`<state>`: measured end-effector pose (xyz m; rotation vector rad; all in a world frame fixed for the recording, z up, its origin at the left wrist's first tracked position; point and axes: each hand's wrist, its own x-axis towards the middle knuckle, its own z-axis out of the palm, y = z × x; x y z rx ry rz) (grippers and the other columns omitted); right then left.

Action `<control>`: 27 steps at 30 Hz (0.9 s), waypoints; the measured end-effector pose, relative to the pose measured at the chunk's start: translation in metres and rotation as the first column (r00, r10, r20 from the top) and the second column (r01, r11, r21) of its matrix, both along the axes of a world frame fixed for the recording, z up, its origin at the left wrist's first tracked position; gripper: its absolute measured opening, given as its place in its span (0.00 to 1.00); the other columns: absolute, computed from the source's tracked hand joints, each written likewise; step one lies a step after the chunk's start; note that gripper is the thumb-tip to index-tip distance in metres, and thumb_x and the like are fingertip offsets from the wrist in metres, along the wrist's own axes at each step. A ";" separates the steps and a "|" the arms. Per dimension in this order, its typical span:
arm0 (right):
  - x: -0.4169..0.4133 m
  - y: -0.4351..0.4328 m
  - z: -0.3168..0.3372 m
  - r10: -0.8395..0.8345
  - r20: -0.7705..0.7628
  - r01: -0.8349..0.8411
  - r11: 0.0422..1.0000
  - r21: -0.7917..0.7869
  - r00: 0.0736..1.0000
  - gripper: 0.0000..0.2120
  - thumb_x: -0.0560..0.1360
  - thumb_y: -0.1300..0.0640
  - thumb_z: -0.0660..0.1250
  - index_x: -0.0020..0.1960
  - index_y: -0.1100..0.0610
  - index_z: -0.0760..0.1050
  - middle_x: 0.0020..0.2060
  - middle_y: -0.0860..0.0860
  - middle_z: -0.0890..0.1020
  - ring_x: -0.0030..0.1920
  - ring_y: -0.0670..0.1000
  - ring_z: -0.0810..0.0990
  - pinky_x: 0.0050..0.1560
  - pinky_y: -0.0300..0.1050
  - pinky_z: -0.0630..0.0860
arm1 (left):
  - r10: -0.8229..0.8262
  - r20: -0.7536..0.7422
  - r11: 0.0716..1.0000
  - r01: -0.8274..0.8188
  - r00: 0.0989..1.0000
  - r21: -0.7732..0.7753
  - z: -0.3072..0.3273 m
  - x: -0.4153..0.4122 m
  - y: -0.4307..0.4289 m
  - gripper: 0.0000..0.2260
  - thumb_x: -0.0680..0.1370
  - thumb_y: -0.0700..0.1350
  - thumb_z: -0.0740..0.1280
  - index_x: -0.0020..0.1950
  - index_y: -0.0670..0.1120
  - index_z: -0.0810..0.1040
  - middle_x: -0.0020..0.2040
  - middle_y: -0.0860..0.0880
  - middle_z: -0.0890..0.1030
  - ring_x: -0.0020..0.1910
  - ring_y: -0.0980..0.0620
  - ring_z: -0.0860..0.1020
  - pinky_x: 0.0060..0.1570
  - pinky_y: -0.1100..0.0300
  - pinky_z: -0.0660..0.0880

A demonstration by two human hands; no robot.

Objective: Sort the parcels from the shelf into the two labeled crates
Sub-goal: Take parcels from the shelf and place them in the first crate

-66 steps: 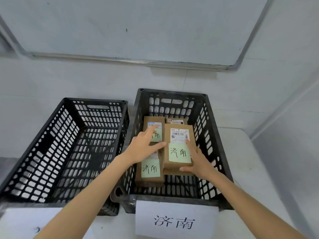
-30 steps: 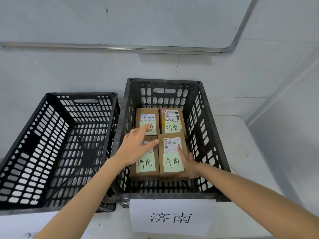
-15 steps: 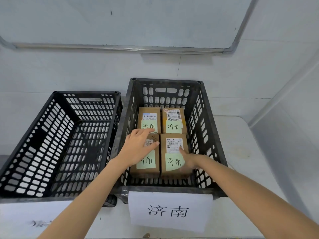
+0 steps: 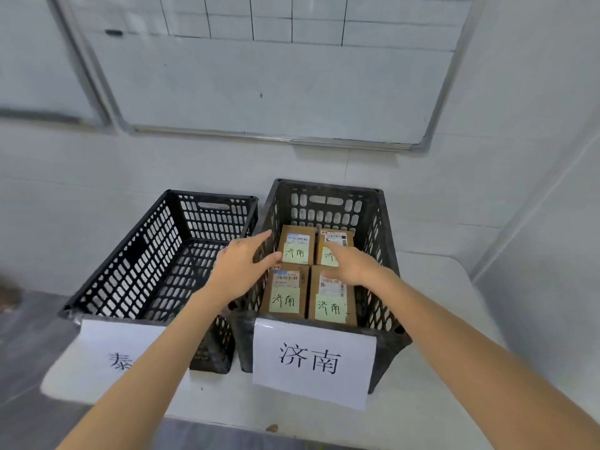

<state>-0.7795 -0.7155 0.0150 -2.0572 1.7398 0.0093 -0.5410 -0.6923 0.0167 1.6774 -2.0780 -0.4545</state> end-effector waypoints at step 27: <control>0.304 0.352 0.130 0.745 0.167 -0.649 0.651 -0.394 0.646 0.33 0.79 0.44 0.64 0.79 0.53 0.56 0.76 0.54 0.64 0.75 0.54 0.63 0.71 0.49 0.63 | 0.797 -0.055 0.571 -0.780 0.601 -0.254 0.106 0.233 0.499 0.34 0.77 0.64 0.61 0.79 0.52 0.57 0.76 0.49 0.65 0.75 0.47 0.59 0.71 0.45 0.58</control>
